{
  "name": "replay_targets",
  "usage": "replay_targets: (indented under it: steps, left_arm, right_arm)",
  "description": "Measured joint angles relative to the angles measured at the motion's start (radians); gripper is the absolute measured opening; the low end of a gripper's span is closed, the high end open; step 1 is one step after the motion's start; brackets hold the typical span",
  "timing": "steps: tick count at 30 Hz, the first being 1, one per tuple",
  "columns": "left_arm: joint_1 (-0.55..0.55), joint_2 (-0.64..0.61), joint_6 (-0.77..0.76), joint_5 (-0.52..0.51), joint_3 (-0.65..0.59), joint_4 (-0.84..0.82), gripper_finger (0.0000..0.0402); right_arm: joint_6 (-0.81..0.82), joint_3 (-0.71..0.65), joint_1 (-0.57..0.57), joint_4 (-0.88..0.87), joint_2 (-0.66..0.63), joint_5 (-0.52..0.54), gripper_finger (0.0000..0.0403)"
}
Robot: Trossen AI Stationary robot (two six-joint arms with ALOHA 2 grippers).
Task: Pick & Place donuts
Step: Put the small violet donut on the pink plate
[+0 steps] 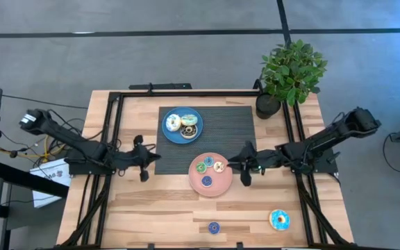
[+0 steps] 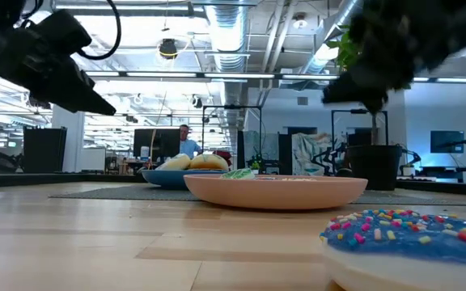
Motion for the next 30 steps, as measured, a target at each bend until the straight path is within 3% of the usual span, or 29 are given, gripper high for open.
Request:
replay_targets:
  steps: [6,9,14,20,25,30]
  left_arm:
    - [0.079,-0.001,0.133,0.21,-0.12,0.303,0.0001]
    - [0.112,-0.001,0.115,0.234,-0.126,0.3,0.0]
    - [0.133,-0.001,0.065,0.265,-0.126,0.275,0.0]
    - [0.133,-0.001,0.016,0.266,-0.126,0.245,0.0]
    - [0.133,-0.001,0.01,0.261,-0.126,0.175,0.0]
    - [0.133,-0.001,0.014,0.256,-0.126,0.12,0.0]
  right_arm:
    - [-0.088,0.307,0.058,-0.364,0.082,0.045,0.001]
    - [-0.093,0.498,0.091,-0.617,0.179,0.043,0.0013]
    - [-0.089,0.839,0.137,-1.03,0.386,0.042,0.0061]
    - [-0.016,1.198,0.169,-1.389,0.623,0.021,0.0132]
    - [0.012,1.379,0.195,-1.482,0.767,-0.083,0.0208]
    - [0.128,1.458,0.222,-1.484,0.862,-0.183,0.0272]
